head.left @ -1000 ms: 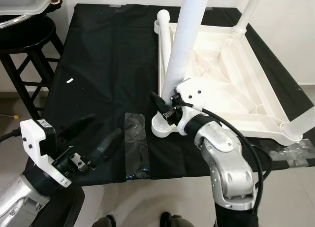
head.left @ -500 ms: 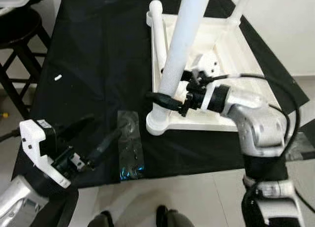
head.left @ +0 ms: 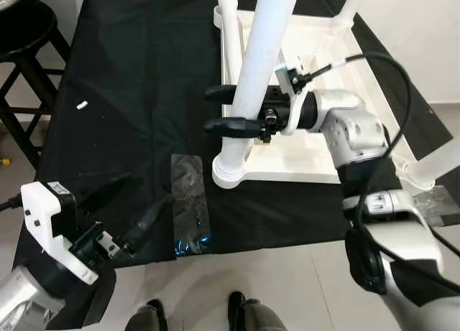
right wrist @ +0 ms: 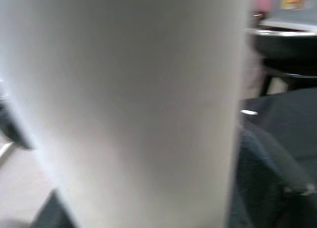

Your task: Building children table

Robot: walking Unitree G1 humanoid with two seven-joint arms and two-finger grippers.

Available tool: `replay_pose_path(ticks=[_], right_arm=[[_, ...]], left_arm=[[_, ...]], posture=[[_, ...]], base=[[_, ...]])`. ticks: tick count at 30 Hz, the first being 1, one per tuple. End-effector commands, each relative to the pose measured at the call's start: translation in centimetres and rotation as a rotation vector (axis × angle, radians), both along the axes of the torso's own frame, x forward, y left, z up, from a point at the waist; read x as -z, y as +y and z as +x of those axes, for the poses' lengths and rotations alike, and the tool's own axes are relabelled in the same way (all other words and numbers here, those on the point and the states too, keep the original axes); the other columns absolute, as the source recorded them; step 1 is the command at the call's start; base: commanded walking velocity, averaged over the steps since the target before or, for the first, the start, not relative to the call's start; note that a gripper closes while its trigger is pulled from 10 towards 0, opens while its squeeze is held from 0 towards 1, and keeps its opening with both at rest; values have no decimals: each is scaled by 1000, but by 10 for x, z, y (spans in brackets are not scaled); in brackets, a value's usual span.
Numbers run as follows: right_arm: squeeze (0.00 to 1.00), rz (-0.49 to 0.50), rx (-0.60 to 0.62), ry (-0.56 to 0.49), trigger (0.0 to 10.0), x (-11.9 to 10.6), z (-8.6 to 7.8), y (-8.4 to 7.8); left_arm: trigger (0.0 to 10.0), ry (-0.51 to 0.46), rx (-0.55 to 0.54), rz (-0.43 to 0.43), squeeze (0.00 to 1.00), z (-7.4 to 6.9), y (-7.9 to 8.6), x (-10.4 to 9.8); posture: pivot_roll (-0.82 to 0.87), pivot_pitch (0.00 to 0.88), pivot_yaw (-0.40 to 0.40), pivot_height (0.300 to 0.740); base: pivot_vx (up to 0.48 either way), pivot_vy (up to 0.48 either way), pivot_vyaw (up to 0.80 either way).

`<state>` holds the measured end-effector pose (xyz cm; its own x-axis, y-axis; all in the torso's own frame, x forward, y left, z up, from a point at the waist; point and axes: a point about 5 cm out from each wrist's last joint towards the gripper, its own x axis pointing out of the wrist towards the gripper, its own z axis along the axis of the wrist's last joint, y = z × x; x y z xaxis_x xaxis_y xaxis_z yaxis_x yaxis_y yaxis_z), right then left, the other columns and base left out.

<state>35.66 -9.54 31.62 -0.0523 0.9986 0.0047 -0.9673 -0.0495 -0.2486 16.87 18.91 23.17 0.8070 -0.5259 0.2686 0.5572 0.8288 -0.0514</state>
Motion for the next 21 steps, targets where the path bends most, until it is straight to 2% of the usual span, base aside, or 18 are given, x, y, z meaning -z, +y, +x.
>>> replay_pose_path(ticks=[1, 6, 8, 10, 11, 12, 14, 15, 16, 17, 18, 19, 20, 21], right_arm=[[0, -11, -26, -16, 0, -2, 0, -3], [0, -42, -34, -24, 0, -4, 3, -10], [0, -70, -13, -43, 0, -1, 3, -18], [0, -86, 31, -66, 0, 3, 1, -21], [0, -88, 111, -90, 0, 12, -1, -23], [0, -88, 111, -90, 0, 12, -1, -23], [0, -37, 277, -68, 0, 32, -10, -18], [0, -20, 501, -18, 0, 56, -18, -7], [0, -60, 899, -11, 0, 87, -32, -5], [0, -60, 899, -11, 0, 87, -32, -5], [0, -79, 1213, -23, 0, 101, -47, -14], [0, -96, 1306, 3, 0, 115, -70, -10], [0, -96, 1306, 3, 0, 115, -70, -10], [0, -107, 1294, 12, 0, 122, -82, -1]], left_arm=[[10000, 15, 10, 14, 0, -4, 0, 0], [10000, 18, 9, 13, 0, -3, 0, 1], [10000, 20, 9, 11, 0, -2, 0, 1], [10000, 19, 9, 10, 0, -2, 0, 2], [10000, 19, 8, 8, 0, -2, -1, 2], [10000, 19, 8, 8, 0, -2, -1, 2], [10000, 18, 6, 6, 0, -1, 0, 2], [10000, 16, 4, 5, 0, 0, 0, 3], [10000, 16, 3, 5, 0, 2, 1, 3], [10000, 16, 3, 5, 0, 2, 1, 3], [10000, 16, 2, 6, 0, 3, 2, 3], [10000, 16, 3, 5, 0, 5, 3, 3], [10000, 16, 3, 5, 0, 5, 3, 3], [10000, 16, 9, 7, 0, 7, 3, 4]], posture=[[127, 341, -121, 740], [115, 338, -118, 740], [101, 332, -123, 740], [93, 326, -129, 740], [84, 323, -134, 740], [84, 323, -134, 740], [69, 317, -143, 740], [68, 315, -140, 740], [51, 312, -128, 740], [51, 312, -128, 740], [44, 312, -127, 740], [42, 306, -119, 740], [42, 306, -119, 740], [36, 302, -110, 740]], base=[[0, 0, 0], [0, 0, 0], [0, 0, 0], [0, 0, 0], [0, 0, 0], [0, 0, 0], [0, 0, 0], [0, 0, 0], [0, 0, 0], [0, 0, 0], [0, 0, 0], [0, 0, 0], [0, 0, 0], [0, 0, 0]])
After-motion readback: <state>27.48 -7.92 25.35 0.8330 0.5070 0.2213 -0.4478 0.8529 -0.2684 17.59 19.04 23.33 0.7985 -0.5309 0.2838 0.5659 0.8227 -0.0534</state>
